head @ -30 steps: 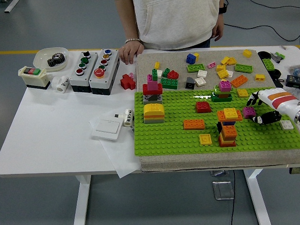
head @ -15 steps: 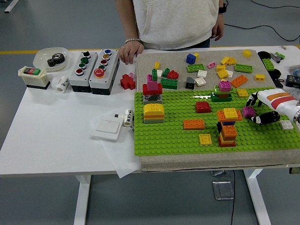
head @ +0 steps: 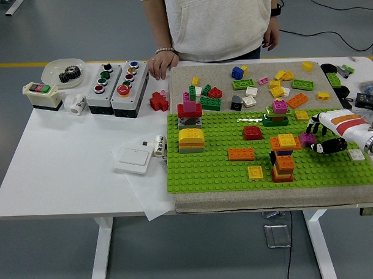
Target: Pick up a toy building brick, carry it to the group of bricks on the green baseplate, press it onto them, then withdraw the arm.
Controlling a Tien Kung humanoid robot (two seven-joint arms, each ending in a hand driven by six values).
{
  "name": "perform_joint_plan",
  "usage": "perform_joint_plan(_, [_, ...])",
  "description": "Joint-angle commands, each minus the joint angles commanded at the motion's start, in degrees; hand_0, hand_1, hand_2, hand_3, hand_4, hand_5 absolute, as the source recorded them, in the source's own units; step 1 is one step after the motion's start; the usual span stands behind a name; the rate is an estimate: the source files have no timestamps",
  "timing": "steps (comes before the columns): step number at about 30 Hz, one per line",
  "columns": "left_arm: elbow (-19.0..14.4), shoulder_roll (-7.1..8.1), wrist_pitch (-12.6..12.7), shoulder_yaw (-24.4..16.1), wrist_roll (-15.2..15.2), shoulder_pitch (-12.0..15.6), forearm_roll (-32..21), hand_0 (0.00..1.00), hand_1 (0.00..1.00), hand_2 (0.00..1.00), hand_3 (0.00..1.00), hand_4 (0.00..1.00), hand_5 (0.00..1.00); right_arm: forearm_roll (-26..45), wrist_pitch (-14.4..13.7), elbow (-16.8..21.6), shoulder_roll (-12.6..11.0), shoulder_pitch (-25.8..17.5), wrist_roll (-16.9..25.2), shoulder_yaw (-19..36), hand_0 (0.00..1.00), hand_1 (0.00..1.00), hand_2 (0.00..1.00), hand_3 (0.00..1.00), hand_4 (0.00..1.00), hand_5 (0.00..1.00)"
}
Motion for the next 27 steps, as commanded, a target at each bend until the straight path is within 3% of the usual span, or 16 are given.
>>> perform_joint_plan(21, [0.1, -0.02, -0.2, -0.4, 0.0, 0.3, 0.5, 0.553, 0.625, 0.687, 0.605, 0.634, 0.731, 0.0, -1.8, 1.7, -0.5, -0.5, 1.5, 2.0, 0.251, 0.386, 0.489, 0.502, 0.693, 0.372])
perform_joint_plan(27, [0.1, -0.07, -0.1, -0.5, 0.1, 0.5, 0.8, 0.553, 0.625, 0.687, 0.606, 0.633, 0.732, -0.4, -2.0, 4.0, -1.0, -1.2, 1.8, 4.9, 0.251, 0.385, 0.489, 0.502, 0.693, 0.373])
